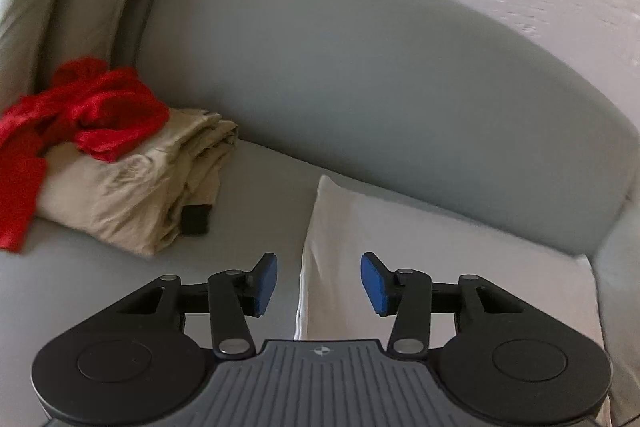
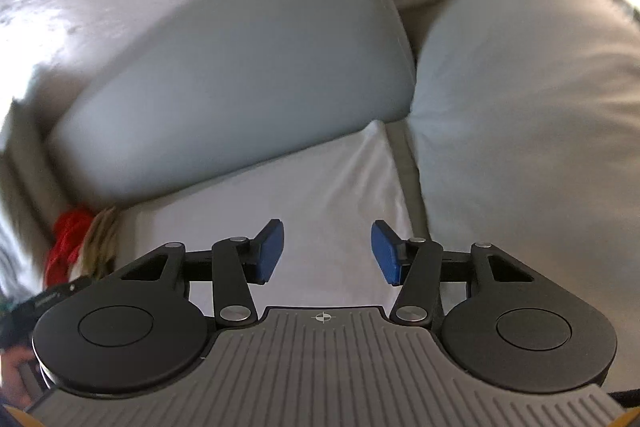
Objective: Fold clothes
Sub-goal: 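Move both grippers to the hem edge of the sweatshirt, then grasp the hem edge with both grippers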
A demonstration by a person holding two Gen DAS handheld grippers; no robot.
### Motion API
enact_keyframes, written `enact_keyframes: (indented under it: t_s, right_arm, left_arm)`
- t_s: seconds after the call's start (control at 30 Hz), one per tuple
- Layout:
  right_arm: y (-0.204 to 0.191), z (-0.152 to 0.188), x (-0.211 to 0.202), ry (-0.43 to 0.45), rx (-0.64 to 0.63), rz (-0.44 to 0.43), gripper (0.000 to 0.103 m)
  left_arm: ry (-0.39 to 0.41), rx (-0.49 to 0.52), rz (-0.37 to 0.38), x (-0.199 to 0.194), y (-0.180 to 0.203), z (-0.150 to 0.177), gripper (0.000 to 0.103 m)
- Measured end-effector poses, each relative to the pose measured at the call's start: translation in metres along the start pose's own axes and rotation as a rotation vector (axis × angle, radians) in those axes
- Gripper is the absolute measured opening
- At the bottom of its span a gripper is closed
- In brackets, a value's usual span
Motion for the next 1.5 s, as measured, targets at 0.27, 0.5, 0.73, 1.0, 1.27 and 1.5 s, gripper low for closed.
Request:
enact_keyframes:
  t_s: [0.27,0.5,0.73,1.0,1.27,1.5]
  right_arm:
    - [0.043,-0.042,0.114,0.014,0.114,0.051,0.056]
    - [0.062,-0.059,0.167,0.035,0.101,-0.028,0.035]
    - [0.053,-0.048,0.178,0.062,-0.046,-0.052,0.026]
    - [0.06,-0.044,0.178,0.07,-0.016,-0.093,0.021]
    - [0.044,-0.038,0.166,0.126,-0.049,-0.032,0.003]
    - [0.038,-0.039,0.121,0.157,0.055,0.0,0.002]
  left_arm:
    - [0.008,-0.086,0.027,0.071,-0.009,-0.006,0.047]
    - [0.032,-0.172,0.079,0.09,-0.029,-0.006,0.048]
    - [0.044,-0.19,0.083,0.106,-0.039,-0.018,0.049]
    - [-0.031,0.001,0.109,0.129,-0.007,-0.033,0.041]
    - [-0.022,0.041,0.12,0.11,-0.004,-0.042,0.002]
    - [0.025,-0.05,0.197,0.045,-0.02,-0.045,0.002]
Point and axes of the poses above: each gripper's, at about its wrist camera, not at the fingertips, and x roughly the way its jaws point, y to its right, z to its underside, the point moved 2 cm from there along x, roughly the way its jaws point, and after that the axes turned 2 degrees about -x, right-handed, at the moved point
